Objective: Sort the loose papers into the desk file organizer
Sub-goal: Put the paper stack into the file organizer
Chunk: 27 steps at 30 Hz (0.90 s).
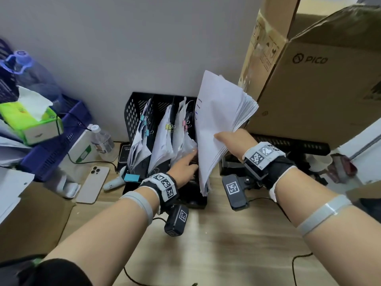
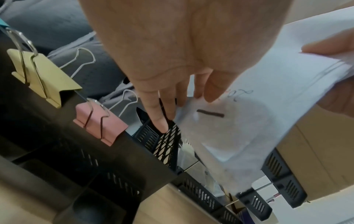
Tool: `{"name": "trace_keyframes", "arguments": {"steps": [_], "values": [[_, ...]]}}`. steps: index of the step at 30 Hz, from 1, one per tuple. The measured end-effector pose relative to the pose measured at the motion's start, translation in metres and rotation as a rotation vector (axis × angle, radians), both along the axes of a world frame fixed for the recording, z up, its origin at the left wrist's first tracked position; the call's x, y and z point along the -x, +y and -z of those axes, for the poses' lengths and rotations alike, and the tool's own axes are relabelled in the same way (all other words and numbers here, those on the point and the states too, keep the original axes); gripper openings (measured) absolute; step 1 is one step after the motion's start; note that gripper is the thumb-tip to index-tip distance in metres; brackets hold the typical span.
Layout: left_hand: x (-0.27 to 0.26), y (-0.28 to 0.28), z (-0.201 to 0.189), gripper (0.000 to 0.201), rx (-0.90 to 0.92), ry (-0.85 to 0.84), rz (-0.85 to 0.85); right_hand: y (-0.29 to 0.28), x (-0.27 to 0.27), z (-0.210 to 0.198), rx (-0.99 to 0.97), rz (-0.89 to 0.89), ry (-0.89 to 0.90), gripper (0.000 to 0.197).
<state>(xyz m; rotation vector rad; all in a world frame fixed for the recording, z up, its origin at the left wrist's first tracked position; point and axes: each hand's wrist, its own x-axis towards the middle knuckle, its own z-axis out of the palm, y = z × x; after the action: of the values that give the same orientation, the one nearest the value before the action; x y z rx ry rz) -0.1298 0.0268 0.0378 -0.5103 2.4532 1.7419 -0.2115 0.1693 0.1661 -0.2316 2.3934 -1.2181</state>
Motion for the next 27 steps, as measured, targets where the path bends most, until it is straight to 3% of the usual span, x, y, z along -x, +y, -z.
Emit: {"name": "trace_keyframes", "arguments": {"steps": [6, 11, 15, 18, 20, 23, 27], "values": [[0.013, 0.002, 0.0, 0.051, 0.018, -0.001, -0.047, -0.01, 0.013, 0.019, -0.036, -0.013, -0.021, 0.037], [0.018, -0.003, 0.012, 0.062, 0.015, -0.025, -0.064, -0.024, 0.022, 0.032, -0.041, 0.002, 0.047, 0.035], [0.022, -0.004, 0.024, 0.078, 0.217, -0.046, -0.037, -0.033, 0.022, 0.061, -0.07, -0.012, 0.056, 0.046], [0.021, -0.001, 0.033, 0.084, 0.215, -0.032, -0.01, -0.035, 0.015, 0.089, -0.04, 0.022, 0.018, 0.045], [0.019, 0.001, 0.039, 0.085, 0.151, -0.068, 0.003, -0.033, 0.007, 0.111, -0.036, 0.021, -0.033, 0.044], [0.017, 0.0, 0.049, 0.086, 0.205, -0.141, -0.005, -0.028, -0.001, 0.137, -0.022, 0.015, -0.073, 0.044], [0.013, -0.003, 0.048, 0.076, 0.206, -0.146, -0.013, -0.025, 0.0, 0.135, 0.144, 0.096, -0.022, 0.052]]}}
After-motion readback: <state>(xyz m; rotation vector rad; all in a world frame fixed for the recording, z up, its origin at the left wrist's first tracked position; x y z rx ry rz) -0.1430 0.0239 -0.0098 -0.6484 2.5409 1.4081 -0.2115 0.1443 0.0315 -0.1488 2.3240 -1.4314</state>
